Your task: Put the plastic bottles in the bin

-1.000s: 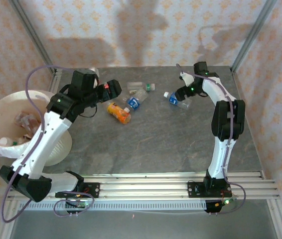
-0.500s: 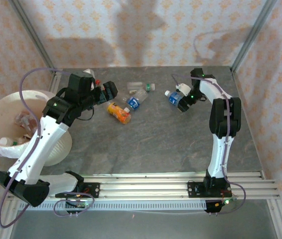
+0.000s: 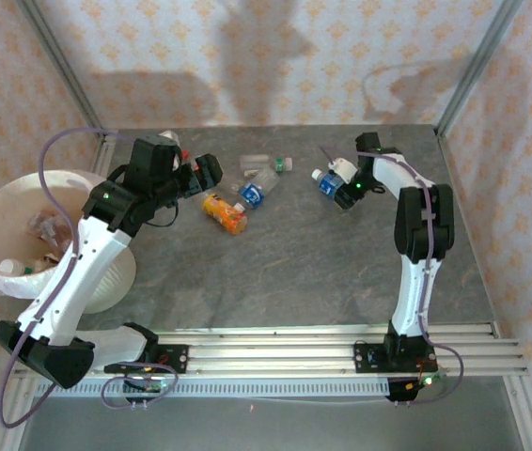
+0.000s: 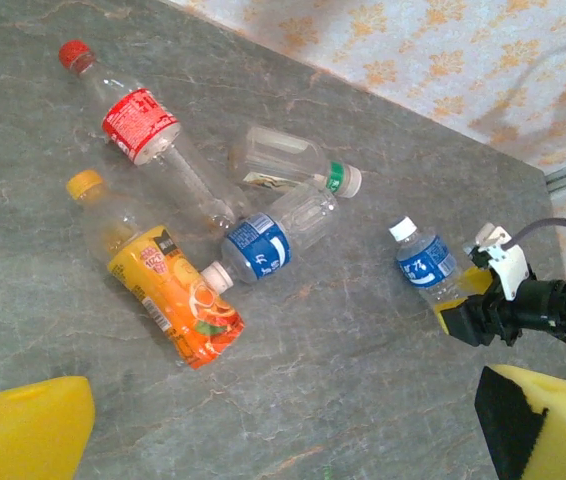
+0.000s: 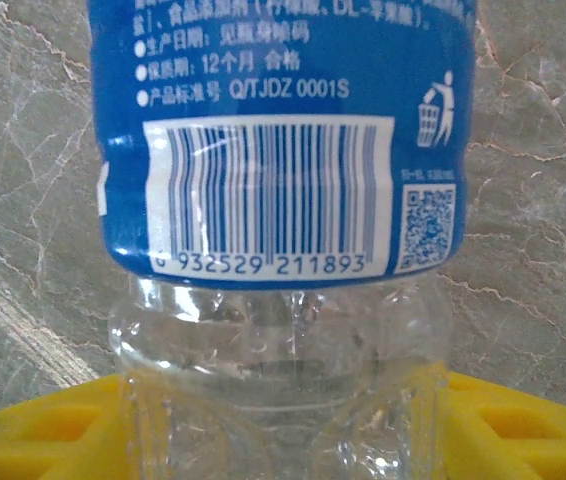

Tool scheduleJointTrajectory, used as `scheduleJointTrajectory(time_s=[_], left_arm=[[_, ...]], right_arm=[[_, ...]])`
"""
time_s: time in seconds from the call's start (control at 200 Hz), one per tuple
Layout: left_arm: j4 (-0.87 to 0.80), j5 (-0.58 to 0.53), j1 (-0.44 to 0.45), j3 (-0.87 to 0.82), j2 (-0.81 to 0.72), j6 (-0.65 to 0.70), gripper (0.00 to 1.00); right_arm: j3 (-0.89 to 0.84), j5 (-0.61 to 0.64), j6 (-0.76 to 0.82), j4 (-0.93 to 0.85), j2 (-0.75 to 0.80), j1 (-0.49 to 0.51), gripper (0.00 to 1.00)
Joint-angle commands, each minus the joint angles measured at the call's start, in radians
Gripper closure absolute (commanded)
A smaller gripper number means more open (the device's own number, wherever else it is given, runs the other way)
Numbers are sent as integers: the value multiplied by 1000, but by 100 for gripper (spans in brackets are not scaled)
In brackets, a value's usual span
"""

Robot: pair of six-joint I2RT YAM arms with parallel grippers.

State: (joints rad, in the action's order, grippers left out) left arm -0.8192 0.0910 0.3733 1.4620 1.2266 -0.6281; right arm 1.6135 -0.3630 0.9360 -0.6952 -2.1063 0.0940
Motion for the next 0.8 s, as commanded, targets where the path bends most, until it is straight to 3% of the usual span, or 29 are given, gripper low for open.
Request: scheduleJointTrajectory(time_s=[0.0,0.3,0.796], left_arm=[[-22,-33,4,-15,1,12,0],[14,21,4,-15,41,-1,0],[124,155,3,-68,60,-57,0]], right_arm=[[-63,29,-22,55,30,4,41],[-151,-17,-200,93,198,9,61],[-662,-140,-782,594,797,80,64]])
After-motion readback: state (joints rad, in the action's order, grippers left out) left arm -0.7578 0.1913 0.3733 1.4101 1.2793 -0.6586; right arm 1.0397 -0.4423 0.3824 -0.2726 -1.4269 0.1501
